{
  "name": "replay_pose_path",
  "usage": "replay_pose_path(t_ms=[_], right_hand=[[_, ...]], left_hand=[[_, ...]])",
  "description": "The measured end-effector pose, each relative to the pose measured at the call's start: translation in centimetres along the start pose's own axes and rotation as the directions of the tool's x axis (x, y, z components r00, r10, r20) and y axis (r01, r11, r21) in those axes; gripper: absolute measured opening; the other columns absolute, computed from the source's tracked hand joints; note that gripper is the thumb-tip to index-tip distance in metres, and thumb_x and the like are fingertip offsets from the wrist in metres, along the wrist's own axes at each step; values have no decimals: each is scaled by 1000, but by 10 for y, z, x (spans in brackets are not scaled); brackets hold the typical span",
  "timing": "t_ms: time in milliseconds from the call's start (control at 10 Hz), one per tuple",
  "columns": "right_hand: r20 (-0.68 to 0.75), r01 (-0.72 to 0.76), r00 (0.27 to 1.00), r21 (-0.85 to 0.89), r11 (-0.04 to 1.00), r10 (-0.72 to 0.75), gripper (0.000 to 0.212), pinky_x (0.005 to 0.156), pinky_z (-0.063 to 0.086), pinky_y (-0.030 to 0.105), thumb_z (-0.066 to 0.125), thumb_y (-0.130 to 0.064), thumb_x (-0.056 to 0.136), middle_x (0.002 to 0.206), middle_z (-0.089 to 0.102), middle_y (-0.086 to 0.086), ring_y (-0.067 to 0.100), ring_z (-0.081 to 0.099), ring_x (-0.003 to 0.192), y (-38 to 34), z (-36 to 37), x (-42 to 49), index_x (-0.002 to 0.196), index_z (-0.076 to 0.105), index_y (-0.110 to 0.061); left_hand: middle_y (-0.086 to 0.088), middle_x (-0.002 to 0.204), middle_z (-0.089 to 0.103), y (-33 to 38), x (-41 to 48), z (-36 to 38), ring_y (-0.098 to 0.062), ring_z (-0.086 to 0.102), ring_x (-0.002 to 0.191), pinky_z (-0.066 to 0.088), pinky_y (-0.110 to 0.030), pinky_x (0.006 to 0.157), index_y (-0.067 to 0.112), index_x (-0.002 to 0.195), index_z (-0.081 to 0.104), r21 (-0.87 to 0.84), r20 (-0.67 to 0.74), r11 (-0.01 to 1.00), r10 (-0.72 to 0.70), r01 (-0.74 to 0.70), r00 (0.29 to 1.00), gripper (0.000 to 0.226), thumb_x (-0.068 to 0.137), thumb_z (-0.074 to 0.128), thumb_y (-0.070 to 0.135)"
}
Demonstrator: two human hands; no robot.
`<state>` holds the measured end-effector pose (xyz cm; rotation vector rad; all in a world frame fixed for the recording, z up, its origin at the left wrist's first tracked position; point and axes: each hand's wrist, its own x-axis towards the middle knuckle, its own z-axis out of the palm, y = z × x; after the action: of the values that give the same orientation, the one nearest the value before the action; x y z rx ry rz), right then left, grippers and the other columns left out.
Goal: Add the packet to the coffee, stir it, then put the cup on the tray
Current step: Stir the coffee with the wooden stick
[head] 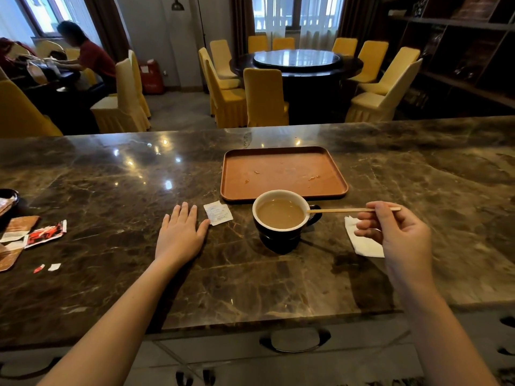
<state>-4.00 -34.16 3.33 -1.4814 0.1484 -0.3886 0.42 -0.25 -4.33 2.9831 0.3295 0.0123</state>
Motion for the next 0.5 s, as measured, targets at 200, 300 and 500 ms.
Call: replay_pose_path(t_ms=[200, 300, 500], right_hand=[[154, 34, 988, -61, 998, -24, 20, 63, 56, 19, 50, -14, 90, 86, 70, 10, 19, 69, 75, 0, 4, -5, 100, 66, -9], [284, 97, 957, -154, 983, -50, 19, 67, 56, 19, 52, -10, 89, 82, 72, 3, 15, 70, 77, 4, -3, -6, 98, 68, -14], [418, 237, 900, -237, 942, -121, 22, 72, 55, 19, 52, -1, 87, 89, 70, 4, 14, 69, 78, 10, -25, -7, 96, 68, -12]], left_hand=[[-9, 158, 12, 0, 0, 0, -23, 8, 146, 8, -42, 119, 14, 147, 15, 7, -14, 1000, 5, -5, 1000, 64, 94, 21, 49], [-9, 158, 12, 0, 0, 0, -23, 8, 146, 8, -42, 119, 14, 147, 16, 7, -19, 1000, 5, -5, 1000, 64, 94, 21, 49], [-8, 158, 12, 0, 1, 0, -23, 8, 146, 8, -42, 119, 14, 147, 16, 11, -9, 1000, -2, 2, 1000, 64, 94, 21, 50]])
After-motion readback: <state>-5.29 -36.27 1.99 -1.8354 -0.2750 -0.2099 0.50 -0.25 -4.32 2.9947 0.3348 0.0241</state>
